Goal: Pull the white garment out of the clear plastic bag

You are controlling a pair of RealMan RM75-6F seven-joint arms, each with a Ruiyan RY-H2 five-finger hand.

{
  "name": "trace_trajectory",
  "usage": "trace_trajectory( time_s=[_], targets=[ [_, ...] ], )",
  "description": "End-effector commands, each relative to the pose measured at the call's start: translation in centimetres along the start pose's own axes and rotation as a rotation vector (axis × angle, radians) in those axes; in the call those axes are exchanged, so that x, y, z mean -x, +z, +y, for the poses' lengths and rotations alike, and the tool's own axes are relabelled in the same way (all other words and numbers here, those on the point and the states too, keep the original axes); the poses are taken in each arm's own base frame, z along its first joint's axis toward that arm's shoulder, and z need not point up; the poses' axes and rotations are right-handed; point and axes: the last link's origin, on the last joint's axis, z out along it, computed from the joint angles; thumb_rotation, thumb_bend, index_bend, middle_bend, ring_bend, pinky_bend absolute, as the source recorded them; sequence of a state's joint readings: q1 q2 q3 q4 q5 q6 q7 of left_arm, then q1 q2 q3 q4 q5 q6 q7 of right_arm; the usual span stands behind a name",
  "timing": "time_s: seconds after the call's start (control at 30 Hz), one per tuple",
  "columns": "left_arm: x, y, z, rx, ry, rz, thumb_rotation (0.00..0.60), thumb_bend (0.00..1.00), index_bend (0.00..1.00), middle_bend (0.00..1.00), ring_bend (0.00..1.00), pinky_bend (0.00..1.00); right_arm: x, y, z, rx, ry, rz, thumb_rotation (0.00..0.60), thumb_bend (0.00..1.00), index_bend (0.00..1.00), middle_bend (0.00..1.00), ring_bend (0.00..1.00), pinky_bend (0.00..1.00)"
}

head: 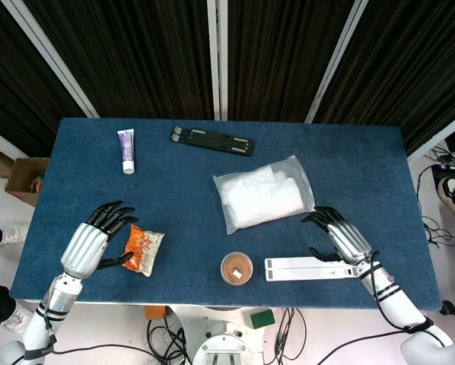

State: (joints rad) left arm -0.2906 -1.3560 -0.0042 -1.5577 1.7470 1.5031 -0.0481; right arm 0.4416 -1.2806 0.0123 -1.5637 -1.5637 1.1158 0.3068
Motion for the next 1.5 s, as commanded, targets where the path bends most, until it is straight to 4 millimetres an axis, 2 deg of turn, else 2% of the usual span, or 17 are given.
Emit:
trace_trajectory(
  time_s=[0.03, 0.2, 0.33, 0.57, 0.73, 0.83, 1.03, 1.17, 1.3, 1.5],
  targets=[
    [0.1, 0.0, -0.1, -0.003, -0.002, -0.004, 0.600, 0.13, 0.29, 0.21, 0.10, 0.16, 0.1, 0.1, 0.0, 0.002, 0.000, -0.002, 0.600, 0.28, 0.28, 0.26, 0.08, 0.13],
    [0.4, -0.1, -0.5, -0.017, 0.010, -0.022, 0.600, 0.13, 0.29, 0.21, 0.10, 0.16, 0.0, 0.5, 0.4, 0.017, -0.003, -0.005, 0.600, 0.28, 0.28, 0.26, 0.08, 0.13],
    [0.4, -0.4, -0.9, -0.038, 0.035, -0.037, 0.600, 0.13, 0.29, 0.21, 0.10, 0.16, -1.3, 1.3, 1.9, 0.077, -0.066, 0.033, 0.600, 0.28, 0.28, 0.26, 0.08, 0.13],
    [0.5, -1.2, -1.5, -0.085, 0.057, -0.047, 0.600, 0.13, 0.30, 0.21, 0.10, 0.16, -4.4, 3.9, 4.3, 0.243, -0.270, 0.073, 0.600, 0.28, 0.26, 0.27, 0.08, 0.14],
    [0.6, -1.7, -1.5, -0.096, 0.054, -0.051, 0.600, 0.13, 0.30, 0.21, 0.10, 0.16, -5.1, 6.6, 4.9, 0.308, -0.305, 0.048, 0.600, 0.28, 0.22, 0.27, 0.08, 0.14],
    [0.7, -1.9, -1.5, -0.102, 0.050, -0.052, 0.600, 0.13, 0.30, 0.21, 0.11, 0.16, -4.7, 8.7, 5.1, 0.335, -0.319, 0.032, 0.600, 0.28, 0.19, 0.27, 0.07, 0.14],
    [0.5, -2.2, -1.6, -0.113, 0.049, -0.047, 0.600, 0.13, 0.30, 0.21, 0.10, 0.16, -2.5, 12.2, 5.2, 0.364, -0.290, -0.006, 0.600, 0.25, 0.18, 0.26, 0.06, 0.14],
    [0.5, -2.4, -1.8, -0.120, 0.049, -0.049, 0.600, 0.13, 0.30, 0.21, 0.10, 0.16, -0.4, 13.7, 3.6, 0.314, -0.198, -0.045, 0.600, 0.26, 0.16, 0.26, 0.06, 0.14],
    [0.5, -2.6, -2.0, -0.127, 0.050, -0.049, 0.600, 0.13, 0.30, 0.21, 0.10, 0.16, 1.7, 13.6, 1.0, 0.192, -0.053, -0.084, 0.600, 0.28, 0.15, 0.28, 0.06, 0.14],
    [0.5, -2.8, -1.9, -0.123, 0.046, -0.043, 0.600, 0.13, 0.30, 0.21, 0.10, 0.16, 3.4, 12.6, -1.1, 0.091, 0.011, -0.127, 0.600, 0.28, 0.15, 0.28, 0.06, 0.14]
  ],
)
